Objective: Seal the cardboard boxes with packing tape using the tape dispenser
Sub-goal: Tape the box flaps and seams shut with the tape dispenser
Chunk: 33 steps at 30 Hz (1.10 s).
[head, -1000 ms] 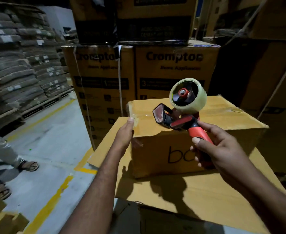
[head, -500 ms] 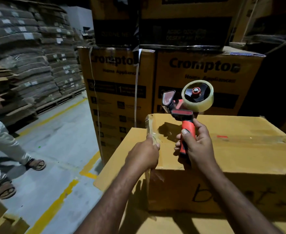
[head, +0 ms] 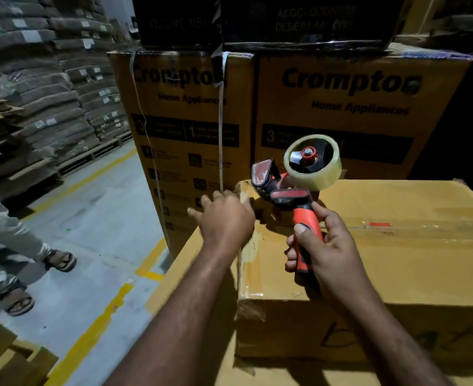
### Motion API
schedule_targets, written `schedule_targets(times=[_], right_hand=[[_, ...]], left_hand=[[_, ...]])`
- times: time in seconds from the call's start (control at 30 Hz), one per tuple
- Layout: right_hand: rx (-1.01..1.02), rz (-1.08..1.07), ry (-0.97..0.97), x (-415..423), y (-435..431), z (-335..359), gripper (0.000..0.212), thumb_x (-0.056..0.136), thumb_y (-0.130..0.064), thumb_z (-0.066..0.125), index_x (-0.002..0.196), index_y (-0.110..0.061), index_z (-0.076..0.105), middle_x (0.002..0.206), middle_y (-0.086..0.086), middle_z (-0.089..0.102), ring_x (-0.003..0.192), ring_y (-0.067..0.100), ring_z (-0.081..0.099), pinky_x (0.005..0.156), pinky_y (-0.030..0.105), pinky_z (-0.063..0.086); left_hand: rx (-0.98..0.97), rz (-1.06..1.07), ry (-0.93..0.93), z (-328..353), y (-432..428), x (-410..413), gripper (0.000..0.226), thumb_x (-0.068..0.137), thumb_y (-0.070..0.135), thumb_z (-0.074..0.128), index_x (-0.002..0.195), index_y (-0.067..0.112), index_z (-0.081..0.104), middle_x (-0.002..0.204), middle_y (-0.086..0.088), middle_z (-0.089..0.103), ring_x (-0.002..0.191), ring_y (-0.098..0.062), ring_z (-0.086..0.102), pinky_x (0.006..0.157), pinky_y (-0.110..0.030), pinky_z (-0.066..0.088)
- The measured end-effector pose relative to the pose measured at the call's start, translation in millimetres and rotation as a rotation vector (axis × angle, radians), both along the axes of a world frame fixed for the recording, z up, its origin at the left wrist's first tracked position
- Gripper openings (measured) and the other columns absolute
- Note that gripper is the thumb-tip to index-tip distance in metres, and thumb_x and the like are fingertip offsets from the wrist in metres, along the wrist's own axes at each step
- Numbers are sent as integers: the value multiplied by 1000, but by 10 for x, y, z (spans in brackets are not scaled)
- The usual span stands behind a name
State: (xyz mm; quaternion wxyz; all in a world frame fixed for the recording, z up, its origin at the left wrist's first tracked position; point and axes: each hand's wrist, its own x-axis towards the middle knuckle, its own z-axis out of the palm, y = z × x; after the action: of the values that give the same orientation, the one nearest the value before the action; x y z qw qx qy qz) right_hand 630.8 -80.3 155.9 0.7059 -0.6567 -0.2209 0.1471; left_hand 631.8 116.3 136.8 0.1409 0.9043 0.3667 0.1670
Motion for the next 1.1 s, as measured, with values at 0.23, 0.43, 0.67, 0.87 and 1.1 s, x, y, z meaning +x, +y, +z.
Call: schedule_targets(times=[0.23,0.43,0.67,0.87,1.1], right_hand=[[-11,33,24,7,-8,12,55,100,-16,56,145,-40,35,96,22,61,68,23,62,62,35,57],[-29,61,40,40,30,4,56,100,-16,57,145,-41,35,95,20,62,69,23,63,65,39,58],[57,57,148,85,1,26,57,100,-13,56,145,-42,36,88,19,63,68,27,61,61,39,56],[102,32,197,80,-19,31,53,100,-12,56,143,-38,38,85,19,63,66,26,61,57,37,56],[99,30,193,85,-17,33,52,100,-13,57,140,-40,38,87,22,62,65,26,61,58,37,56]], left_hand=[[-598,-167,-285,17,18,190,27,98,12,51,112,28,68,93,-1,71,81,-21,67,57,-28,46],[-579,-185,-271,-49,310,453,13,97,24,63,89,16,68,85,-2,71,76,-19,69,61,-30,53],[-735,-141,-340,-63,492,523,50,98,36,59,52,20,47,50,5,41,47,-15,33,54,-30,26],[-869,70,-696,-263,332,540,38,86,44,76,109,14,70,105,-4,74,91,-19,70,66,-30,52],[-786,-142,-611,-254,436,557,27,97,39,64,117,22,74,120,-3,73,106,-19,70,91,-46,59]])
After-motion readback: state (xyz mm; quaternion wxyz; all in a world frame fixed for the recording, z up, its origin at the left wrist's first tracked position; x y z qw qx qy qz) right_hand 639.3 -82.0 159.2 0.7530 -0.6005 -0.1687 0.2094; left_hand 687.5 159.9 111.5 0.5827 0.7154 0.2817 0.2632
